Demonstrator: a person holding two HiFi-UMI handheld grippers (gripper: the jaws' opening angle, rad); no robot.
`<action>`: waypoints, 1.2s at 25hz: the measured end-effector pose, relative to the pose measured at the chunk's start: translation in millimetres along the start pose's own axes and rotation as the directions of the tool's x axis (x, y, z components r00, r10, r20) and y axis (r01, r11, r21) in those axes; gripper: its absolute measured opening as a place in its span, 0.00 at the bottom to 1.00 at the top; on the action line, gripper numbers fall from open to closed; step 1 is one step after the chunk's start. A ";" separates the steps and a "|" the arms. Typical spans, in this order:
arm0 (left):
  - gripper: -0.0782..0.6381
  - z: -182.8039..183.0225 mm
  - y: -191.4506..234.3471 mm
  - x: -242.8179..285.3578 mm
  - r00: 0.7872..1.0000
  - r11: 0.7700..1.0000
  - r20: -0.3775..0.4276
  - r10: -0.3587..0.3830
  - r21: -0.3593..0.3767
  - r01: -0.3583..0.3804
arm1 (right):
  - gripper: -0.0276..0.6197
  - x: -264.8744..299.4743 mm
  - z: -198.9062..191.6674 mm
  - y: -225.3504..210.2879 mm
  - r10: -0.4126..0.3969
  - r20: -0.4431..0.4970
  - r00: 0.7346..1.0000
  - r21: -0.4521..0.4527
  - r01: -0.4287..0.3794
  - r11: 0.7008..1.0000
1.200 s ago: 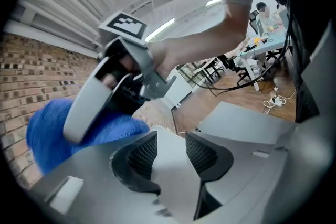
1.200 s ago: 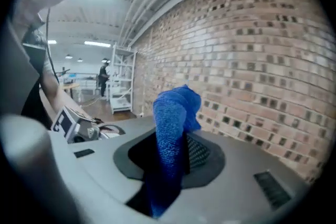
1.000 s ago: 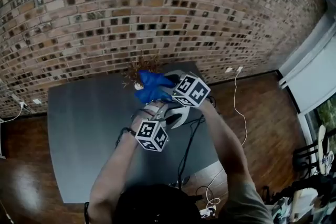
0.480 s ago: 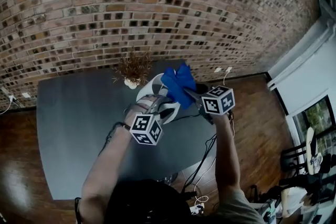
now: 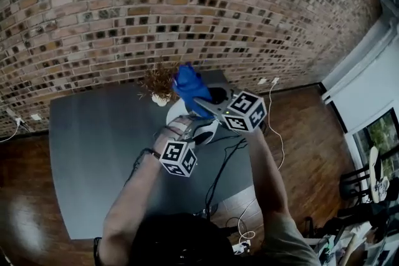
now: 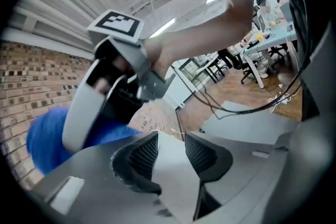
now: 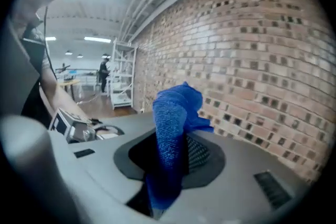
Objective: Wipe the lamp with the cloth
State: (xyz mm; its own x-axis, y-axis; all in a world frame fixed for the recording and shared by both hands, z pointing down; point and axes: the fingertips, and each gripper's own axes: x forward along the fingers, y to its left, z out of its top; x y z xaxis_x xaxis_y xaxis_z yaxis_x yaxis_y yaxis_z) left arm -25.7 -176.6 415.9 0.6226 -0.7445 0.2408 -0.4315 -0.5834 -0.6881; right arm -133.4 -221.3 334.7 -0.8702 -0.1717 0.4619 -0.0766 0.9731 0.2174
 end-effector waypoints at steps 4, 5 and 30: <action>0.33 -2.9 3.0 -2.1 1.000 0.999 0.012 0.026 -0.046 -0.026 | 0.22 46.2 -53.4 -29.2 -0.102 -0.253 0.962 -0.092 0.081 0.992; 0.33 -2.5 1.9 -2.4 1.000 0.999 0.017 0.021 -0.048 -0.020 | 0.21 35.2 -52.9 -47.9 -0.211 -0.253 0.944 -0.101 0.192 0.976; 0.27 -22.7 109.8 -28.5 0.806 0.592 0.497 -0.321 -0.560 0.580 | 0.21 0.5 -39.1 59.2 -0.494 -0.006 0.870 0.145 0.489 0.860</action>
State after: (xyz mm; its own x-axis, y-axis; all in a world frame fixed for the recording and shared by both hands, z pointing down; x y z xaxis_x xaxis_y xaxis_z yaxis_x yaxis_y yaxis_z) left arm -105.7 -226.8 349.0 0.9648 -0.2521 0.0750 -0.2595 -0.9588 0.1157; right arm -119.4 -169.8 381.5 -0.7160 -0.6307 0.2993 -0.5622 0.7751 0.2883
